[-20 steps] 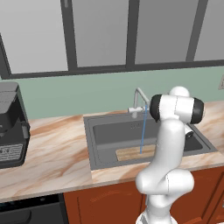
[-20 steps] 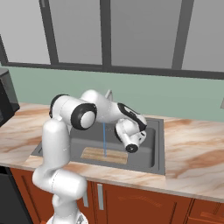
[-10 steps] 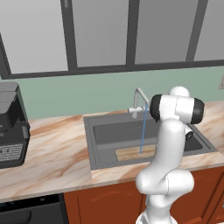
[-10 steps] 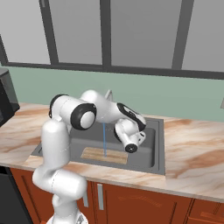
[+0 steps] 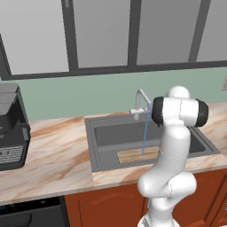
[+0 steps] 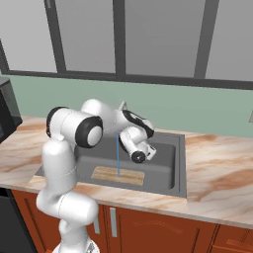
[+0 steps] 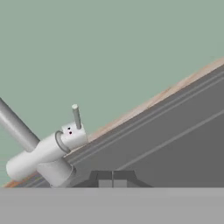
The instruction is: Turn on the sink faucet with hot water and rinse the cutting board for ten seconds, then turn off the faucet. Push the cutting board to reach the water if necessary.
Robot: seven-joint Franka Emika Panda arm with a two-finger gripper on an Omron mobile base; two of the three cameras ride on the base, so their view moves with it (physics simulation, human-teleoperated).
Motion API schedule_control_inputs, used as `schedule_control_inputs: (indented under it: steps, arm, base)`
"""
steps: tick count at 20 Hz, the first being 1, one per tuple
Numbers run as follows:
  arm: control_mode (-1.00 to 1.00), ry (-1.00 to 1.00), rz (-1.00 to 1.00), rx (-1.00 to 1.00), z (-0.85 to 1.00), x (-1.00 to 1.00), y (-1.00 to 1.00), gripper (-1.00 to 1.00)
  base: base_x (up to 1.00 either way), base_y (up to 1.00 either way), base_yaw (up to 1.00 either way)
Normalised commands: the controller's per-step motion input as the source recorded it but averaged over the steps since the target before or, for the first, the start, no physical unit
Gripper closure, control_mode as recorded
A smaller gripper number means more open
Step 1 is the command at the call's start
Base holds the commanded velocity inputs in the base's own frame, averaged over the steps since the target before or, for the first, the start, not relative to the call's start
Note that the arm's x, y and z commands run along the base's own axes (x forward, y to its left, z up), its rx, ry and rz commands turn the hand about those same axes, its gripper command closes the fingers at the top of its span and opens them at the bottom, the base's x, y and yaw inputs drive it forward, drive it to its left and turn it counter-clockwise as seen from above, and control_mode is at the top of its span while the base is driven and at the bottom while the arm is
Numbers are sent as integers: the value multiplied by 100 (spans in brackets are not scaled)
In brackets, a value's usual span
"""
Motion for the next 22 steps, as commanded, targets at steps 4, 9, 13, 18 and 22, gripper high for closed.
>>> schedule_control_inputs:
  steps: [4,9,13,18,22]
  arm:
    - [-100,18,0,0,25,0,18,100]
    - [-100,18,0,0,31,0,6,100]
    - [-100,13,0,0,27,0,0,100]
    - [-100,4,0,0,6,1,0,100]
    - [-100,0,1,0,0,0,0,100]
  base:
    - [0,0,0]
    - [0,0,0]
    - [0,0,0]
    - [0,0,0]
    - [0,0,0]
